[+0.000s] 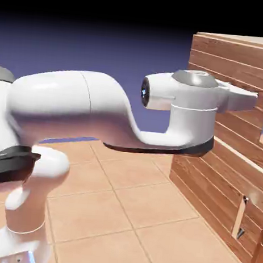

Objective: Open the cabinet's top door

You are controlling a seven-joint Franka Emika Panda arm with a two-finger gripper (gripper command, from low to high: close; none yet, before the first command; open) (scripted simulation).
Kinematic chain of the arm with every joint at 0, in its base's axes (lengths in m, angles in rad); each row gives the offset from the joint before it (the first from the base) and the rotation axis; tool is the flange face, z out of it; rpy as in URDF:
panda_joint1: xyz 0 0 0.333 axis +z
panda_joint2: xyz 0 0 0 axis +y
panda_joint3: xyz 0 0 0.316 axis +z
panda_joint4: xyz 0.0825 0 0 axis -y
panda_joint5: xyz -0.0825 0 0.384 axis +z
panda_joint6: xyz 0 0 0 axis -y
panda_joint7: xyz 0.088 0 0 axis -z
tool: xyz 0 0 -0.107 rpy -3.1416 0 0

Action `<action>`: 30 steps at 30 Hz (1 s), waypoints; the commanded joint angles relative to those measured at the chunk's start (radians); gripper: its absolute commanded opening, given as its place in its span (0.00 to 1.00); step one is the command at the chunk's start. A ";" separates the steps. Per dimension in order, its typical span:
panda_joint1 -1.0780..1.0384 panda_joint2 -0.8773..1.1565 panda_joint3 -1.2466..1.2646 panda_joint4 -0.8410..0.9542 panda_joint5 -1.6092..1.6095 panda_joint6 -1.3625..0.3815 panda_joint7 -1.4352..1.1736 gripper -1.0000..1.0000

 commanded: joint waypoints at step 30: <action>-0.261 0.131 0.144 -0.232 -0.150 -0.244 0.334 0.00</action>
